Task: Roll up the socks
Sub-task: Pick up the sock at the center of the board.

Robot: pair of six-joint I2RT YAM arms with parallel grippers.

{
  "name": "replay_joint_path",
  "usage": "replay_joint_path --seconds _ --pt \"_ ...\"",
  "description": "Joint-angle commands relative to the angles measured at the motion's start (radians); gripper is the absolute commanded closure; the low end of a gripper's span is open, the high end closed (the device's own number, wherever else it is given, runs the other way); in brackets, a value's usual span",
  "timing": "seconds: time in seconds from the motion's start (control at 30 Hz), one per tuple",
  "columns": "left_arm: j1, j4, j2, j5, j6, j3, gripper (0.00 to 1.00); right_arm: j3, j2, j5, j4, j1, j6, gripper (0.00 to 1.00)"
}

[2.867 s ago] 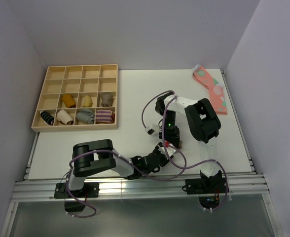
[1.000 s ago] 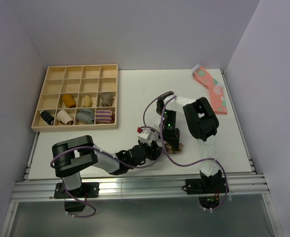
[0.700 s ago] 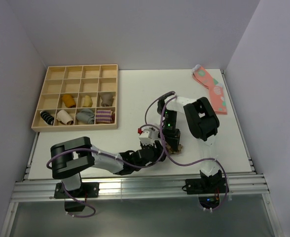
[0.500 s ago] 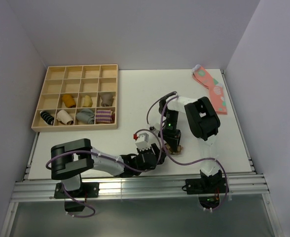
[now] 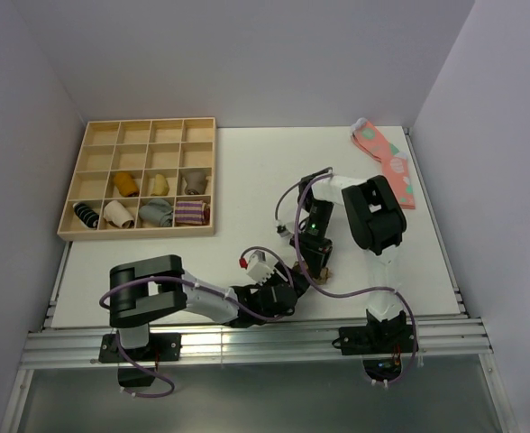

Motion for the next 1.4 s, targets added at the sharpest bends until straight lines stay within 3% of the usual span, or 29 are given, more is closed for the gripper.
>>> replay_joint_path --seconds 0.0,0.43,0.9,1.37 --pt "-0.004 -0.014 0.034 -0.065 -0.169 -0.010 0.34 -0.022 0.010 -0.040 0.194 -0.013 0.001 0.75" --pt "0.023 -0.019 0.109 -0.113 -0.366 -0.002 0.34 -0.019 0.030 -0.141 0.141 -0.069 -0.027 0.77" --pt "0.048 0.020 0.122 -0.171 -0.393 -0.019 0.35 -0.004 0.043 -0.278 -0.034 -0.085 -0.163 0.78" --pt "0.054 0.072 0.093 -0.277 -0.369 -0.074 0.37 -0.050 0.017 -0.296 -0.040 -0.095 -0.183 0.78"
